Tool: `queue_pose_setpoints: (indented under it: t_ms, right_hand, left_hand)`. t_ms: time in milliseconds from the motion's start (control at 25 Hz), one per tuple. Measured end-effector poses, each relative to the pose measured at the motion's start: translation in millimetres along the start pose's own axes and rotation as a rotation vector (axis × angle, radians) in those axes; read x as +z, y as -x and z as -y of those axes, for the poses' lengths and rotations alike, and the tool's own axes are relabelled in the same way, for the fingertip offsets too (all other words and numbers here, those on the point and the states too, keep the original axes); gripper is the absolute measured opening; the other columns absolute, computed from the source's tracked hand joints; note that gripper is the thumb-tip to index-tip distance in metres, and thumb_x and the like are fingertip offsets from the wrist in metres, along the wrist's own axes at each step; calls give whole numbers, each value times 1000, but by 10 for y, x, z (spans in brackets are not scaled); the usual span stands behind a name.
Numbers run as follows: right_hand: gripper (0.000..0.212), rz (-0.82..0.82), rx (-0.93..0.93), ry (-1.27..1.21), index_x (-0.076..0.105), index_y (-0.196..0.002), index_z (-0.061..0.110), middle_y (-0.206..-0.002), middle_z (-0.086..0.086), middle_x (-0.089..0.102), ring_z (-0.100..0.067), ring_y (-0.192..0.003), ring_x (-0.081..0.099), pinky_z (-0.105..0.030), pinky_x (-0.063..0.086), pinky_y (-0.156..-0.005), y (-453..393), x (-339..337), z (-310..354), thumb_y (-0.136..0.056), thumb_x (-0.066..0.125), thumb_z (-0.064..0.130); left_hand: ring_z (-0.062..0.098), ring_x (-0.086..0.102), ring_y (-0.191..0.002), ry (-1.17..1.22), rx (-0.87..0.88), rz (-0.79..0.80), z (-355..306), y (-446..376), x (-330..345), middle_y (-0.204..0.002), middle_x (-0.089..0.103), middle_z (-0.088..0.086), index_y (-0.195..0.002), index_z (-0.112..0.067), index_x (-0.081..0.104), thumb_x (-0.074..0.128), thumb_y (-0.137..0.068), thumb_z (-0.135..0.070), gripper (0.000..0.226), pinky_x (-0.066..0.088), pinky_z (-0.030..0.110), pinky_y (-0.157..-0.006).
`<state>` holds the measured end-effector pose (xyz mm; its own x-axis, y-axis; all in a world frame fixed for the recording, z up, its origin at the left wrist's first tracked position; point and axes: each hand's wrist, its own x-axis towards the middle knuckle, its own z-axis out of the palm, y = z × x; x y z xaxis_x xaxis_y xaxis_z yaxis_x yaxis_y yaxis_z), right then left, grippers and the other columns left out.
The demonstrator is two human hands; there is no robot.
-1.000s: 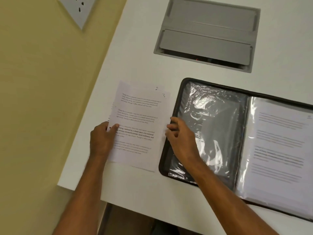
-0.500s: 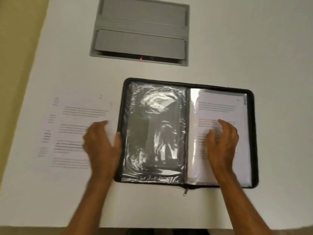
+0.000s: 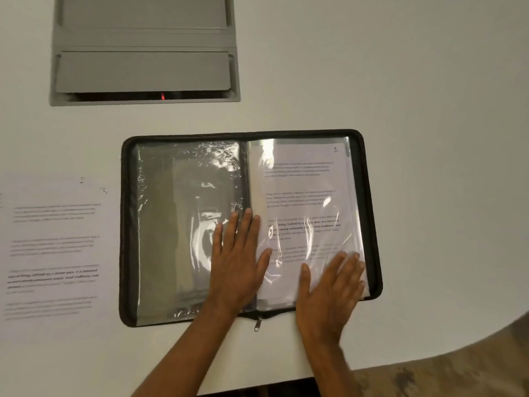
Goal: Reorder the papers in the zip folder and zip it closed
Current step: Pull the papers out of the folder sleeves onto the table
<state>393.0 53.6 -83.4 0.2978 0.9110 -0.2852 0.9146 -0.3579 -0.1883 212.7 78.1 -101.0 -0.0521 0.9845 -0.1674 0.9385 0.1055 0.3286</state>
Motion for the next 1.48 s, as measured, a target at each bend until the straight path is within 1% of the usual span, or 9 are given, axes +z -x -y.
queue_pose_setpoints:
  t_ms: [240,480,680,840,960,1080,1200,1320,1480]
  right_hand:
    - [57,-110,-378,-173,34,-161,25,-172,-12,13,-35,-159,8,-69,24,-120,2,-68,125,-106,51,22]
    - [65,-1,-707,-426,30,-162,28,-171,-9,19,-26,-156,25,-47,43,-116,376,-233,707,-103,55,20]
    - [78,182,-929,-452,28,-163,21,-170,-3,21,-21,-156,25,-43,39,-119,601,-240,974,-98,68,38]
    - [76,63,-558,-480,25,-163,16,-171,0,20,-16,-156,21,-41,33,-123,365,-233,777,-101,62,39]
    - [97,-8,-124,-300,5,-166,19,-173,-1,1,-21,-160,4,-58,30,-122,45,-190,352,-94,55,62]
    - [117,43,44,-230,-10,-164,21,-172,2,-13,-21,-159,-12,-61,23,-124,-39,-183,35,-83,51,81]
    - [123,72,108,-248,-14,-163,18,-171,2,-19,-18,-158,-18,-57,23,-125,21,-178,-2,-82,53,82]
    - [120,93,135,-276,-16,-163,21,-170,5,-24,-19,-158,-15,-56,33,-122,28,-183,58,-83,51,81]
    - [104,67,60,-285,-21,-160,36,-171,8,-20,-30,-159,13,-57,52,-105,21,-174,116,-89,45,72]
  left_hand:
    - [16,9,-157,309,-51,-3,-54,-10,-164,-169,21,-3,-162,-22,23,27,-106,-55,65,10,51,-127]
    - [15,70,-113,1366,-558,-93,-33,-220,-1212,-127,70,-5,-138,-28,57,28,-96,-72,66,58,41,-91]
    - [35,74,-93,1191,-762,-65,672,-280,-1416,-102,77,13,-96,-16,76,65,-97,-26,16,55,54,-91]
    - [35,72,-82,1036,-970,-109,1153,-202,-1196,-96,75,19,-91,-13,74,68,-95,-23,12,58,49,-79]
    - [31,62,-108,688,-1013,-251,1166,-135,-1165,-118,64,13,-121,-14,62,68,-93,-21,30,56,46,-88]
    - [30,48,-120,272,-646,-418,736,-107,-1178,-129,54,13,-131,-12,56,63,-93,-19,39,39,38,-100]
    - [24,56,-117,245,-137,-230,194,-206,-966,-127,63,9,-123,-14,66,64,-95,-19,29,39,34,-108]
    - [24,30,-149,253,-36,77,-117,-317,-586,-162,34,5,-150,-21,45,61,-98,-42,59,27,48,-123]
    - [23,-13,-157,116,3,142,-155,-320,-211,-172,-8,0,-163,-29,6,46,-100,-59,81,-6,50,-126]
